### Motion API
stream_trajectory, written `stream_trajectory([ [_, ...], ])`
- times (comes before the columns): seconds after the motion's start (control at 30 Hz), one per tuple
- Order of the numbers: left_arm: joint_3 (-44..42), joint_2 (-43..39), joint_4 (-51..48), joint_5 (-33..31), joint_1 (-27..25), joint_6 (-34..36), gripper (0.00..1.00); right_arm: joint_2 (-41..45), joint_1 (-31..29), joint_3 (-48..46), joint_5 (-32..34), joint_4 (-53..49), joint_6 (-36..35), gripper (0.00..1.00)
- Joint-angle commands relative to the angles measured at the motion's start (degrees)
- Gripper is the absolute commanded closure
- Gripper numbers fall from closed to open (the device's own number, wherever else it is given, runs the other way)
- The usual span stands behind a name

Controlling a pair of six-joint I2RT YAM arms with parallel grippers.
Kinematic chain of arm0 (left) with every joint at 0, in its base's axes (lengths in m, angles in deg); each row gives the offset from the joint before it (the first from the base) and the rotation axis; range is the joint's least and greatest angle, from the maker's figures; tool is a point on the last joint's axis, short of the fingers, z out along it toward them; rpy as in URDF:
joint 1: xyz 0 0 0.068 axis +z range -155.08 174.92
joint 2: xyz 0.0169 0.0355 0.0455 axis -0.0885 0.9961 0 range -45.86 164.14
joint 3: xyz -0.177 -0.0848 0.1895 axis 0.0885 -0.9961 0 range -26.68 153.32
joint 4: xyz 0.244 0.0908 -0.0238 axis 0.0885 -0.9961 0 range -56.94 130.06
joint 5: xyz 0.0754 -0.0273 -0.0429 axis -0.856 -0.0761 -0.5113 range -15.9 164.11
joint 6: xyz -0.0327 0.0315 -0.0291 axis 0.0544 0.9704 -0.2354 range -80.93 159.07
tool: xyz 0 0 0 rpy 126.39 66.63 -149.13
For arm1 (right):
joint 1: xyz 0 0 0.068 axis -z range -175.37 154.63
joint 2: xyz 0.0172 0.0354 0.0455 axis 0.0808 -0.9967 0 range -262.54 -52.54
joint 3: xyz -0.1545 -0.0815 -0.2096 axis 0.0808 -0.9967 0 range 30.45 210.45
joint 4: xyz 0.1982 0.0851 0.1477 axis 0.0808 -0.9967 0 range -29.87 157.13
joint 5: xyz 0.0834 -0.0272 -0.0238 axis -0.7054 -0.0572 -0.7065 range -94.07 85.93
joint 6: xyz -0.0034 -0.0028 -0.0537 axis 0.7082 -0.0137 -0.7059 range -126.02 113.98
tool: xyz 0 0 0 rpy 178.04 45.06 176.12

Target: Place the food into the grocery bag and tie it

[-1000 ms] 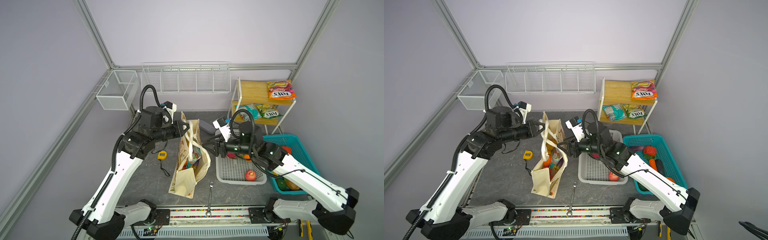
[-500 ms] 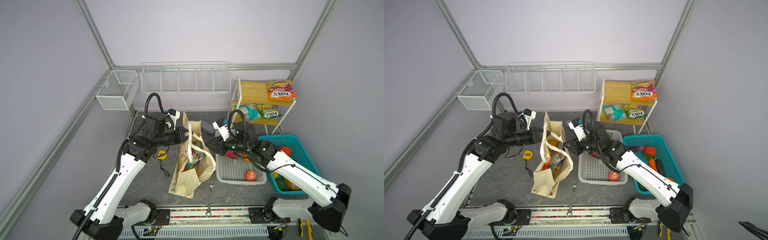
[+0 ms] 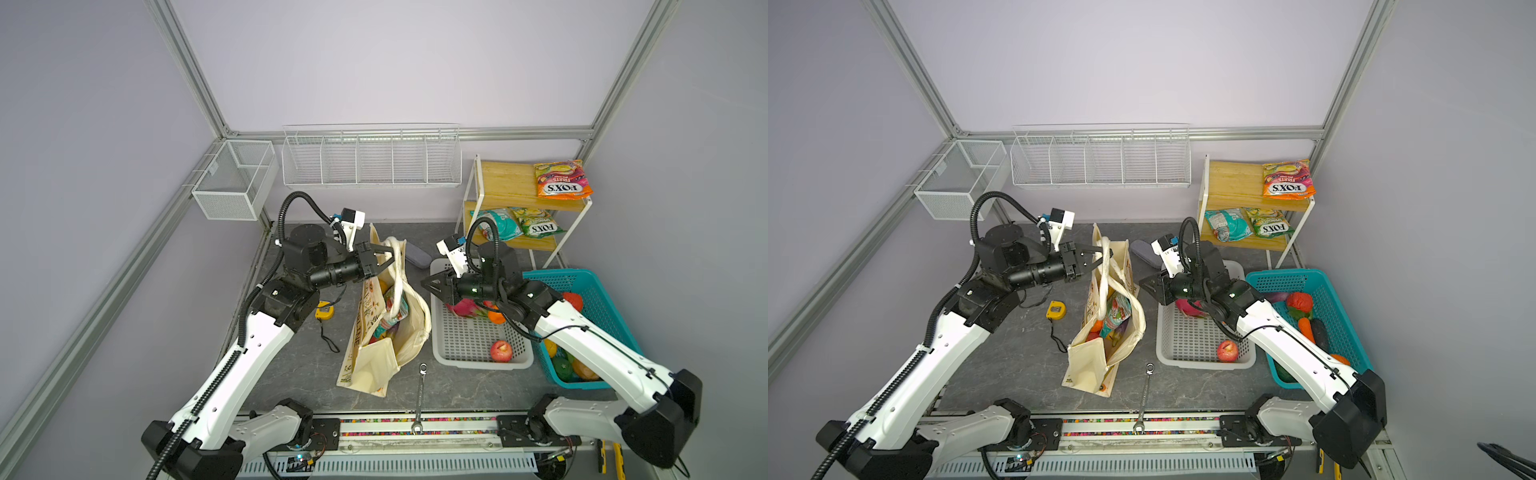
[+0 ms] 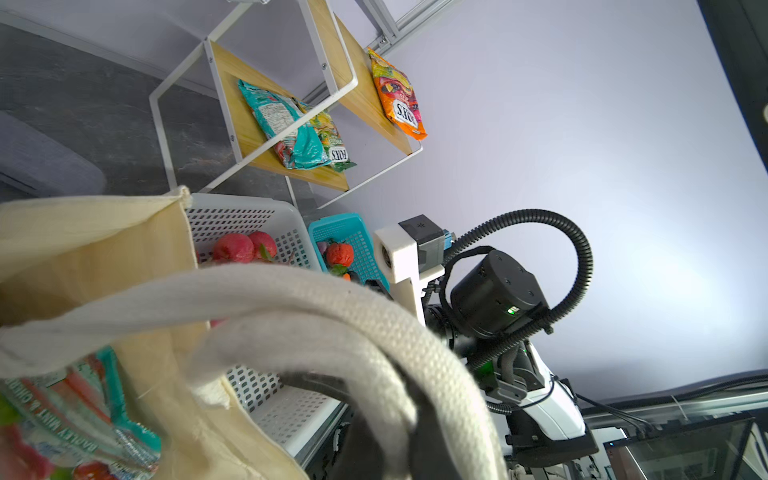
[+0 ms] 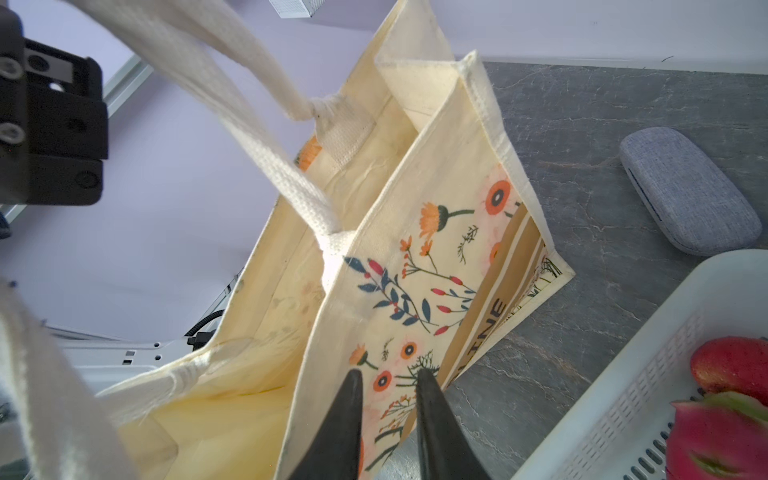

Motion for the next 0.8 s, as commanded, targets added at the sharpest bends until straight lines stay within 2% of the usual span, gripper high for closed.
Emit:
stream_trajectory([
  [0.0, -0.17, 0.35, 10.9, 4.09, 0.06, -5.72, 1.0, 1.26, 0.24, -1.48, -3.58, 4.95, 0.08, 0.74],
  [0.2, -1.15, 0.86, 16.02, 5.26, 0.93, -9.24, 1.0, 1.04, 0.15, -2.8, -9.01, 10.9, -0.15, 0.74],
  [0.53, -0.95, 2.35, 17.72, 6.14, 1.51, -9.3, 1.0, -0.94, -0.71, -7.0, -15.45, 23.16, -0.86, 0.7],
  [0.77, -2.19, 3.29, 18.77, 6.91, 1.62, -11.16, 1.0, -2.12, -2.13, -14.04, -19.18, 40.15, -2.71, 0.65],
])
